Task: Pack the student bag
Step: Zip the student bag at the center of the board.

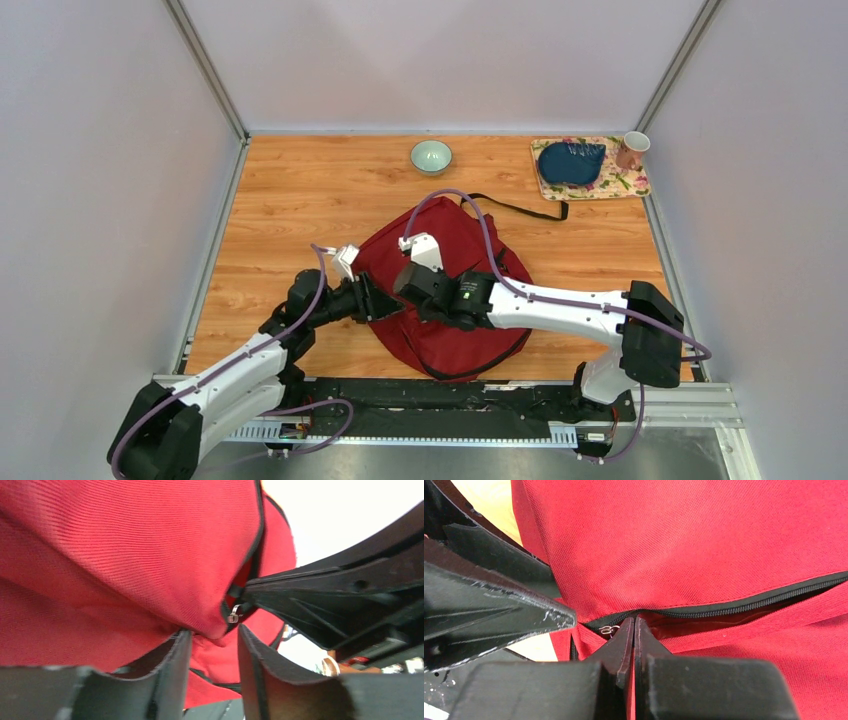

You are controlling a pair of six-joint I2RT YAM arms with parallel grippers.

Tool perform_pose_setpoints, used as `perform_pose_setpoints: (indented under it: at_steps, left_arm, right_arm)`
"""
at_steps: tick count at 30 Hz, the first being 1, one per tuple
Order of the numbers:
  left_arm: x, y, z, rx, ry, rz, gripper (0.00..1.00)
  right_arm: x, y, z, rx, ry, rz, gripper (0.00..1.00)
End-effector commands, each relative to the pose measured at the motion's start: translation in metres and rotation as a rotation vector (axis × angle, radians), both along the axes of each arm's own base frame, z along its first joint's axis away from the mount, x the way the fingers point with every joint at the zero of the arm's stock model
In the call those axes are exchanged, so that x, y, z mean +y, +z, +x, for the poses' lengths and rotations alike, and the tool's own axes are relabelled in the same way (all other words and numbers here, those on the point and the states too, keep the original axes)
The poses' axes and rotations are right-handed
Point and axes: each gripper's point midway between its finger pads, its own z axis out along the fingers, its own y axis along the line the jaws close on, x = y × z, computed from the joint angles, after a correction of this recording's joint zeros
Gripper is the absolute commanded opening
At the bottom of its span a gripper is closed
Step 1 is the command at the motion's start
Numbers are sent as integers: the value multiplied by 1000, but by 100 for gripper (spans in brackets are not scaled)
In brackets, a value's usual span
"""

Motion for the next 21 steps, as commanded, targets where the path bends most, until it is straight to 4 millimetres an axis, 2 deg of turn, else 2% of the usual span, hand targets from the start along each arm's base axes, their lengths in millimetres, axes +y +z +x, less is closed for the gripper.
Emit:
perform_pose_setpoints:
  at_steps: [1, 6, 16, 21]
  left_arm:
    - [-14, 30, -13, 12, -78, -170, 51]
    - [-17, 32, -22, 61, -109, -206, 56]
    - [-17, -10, -43, 169, -138, -155, 55]
    - [-19, -20, -42, 184, -118, -154, 50]
  right_arm:
    - [6, 8, -7, 26, 40, 67, 0]
    - [10, -1, -14, 65, 38, 91, 0]
    - [12, -12, -24, 84, -15, 127, 0]
    - [11, -19, -31, 84, -46, 141, 0]
